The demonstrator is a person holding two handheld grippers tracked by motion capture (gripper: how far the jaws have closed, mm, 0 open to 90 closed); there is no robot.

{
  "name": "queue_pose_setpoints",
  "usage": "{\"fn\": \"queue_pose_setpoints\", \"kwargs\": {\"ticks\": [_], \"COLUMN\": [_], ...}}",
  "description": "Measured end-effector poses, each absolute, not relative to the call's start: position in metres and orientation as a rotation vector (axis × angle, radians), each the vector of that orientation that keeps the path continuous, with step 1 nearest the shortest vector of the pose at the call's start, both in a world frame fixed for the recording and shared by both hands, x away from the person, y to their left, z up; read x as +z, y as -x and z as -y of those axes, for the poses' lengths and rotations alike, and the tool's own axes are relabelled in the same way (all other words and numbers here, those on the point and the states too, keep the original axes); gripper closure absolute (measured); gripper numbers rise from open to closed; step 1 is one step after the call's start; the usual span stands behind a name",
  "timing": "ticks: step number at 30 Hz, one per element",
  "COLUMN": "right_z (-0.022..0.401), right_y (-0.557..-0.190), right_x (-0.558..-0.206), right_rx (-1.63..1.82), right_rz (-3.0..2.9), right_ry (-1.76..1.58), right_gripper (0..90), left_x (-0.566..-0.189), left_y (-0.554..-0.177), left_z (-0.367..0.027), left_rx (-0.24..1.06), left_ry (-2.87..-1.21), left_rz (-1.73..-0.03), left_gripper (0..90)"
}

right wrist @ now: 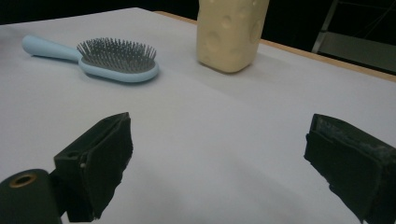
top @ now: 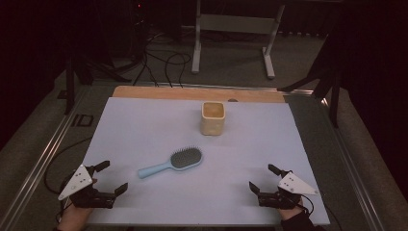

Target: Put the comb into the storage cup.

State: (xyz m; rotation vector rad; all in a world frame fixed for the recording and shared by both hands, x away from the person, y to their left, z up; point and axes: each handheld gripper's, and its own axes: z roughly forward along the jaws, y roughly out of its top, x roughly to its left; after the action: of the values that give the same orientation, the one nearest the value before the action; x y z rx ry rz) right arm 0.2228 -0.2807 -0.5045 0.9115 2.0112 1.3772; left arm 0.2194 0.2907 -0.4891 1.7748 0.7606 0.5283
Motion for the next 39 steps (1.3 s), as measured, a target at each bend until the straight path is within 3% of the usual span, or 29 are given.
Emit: {"fn": "queue_pose_setpoints", "kwargs": {"ticks": [23, 39], "right_z": [0.279, 0.279], "right_y": [-0.222, -0.223], "right_x": [-0.504, -0.504], "right_rx": [1.378, 1.386], "right_rz": [-2.02, -2.026], "right_ry": [-0.907, -0.907], "right_gripper": [7.5, 7.5], "left_x": [-0.442, -0.411], "left_y": [-0.237, -0.249], "left_z": [-0.281, -0.252], "left_rx": [0.495, 0.556], "left_ry": [-1.842, -1.918], "left_rz": [-0.745, -0.747], "left_gripper": [0.0, 0.0]}}
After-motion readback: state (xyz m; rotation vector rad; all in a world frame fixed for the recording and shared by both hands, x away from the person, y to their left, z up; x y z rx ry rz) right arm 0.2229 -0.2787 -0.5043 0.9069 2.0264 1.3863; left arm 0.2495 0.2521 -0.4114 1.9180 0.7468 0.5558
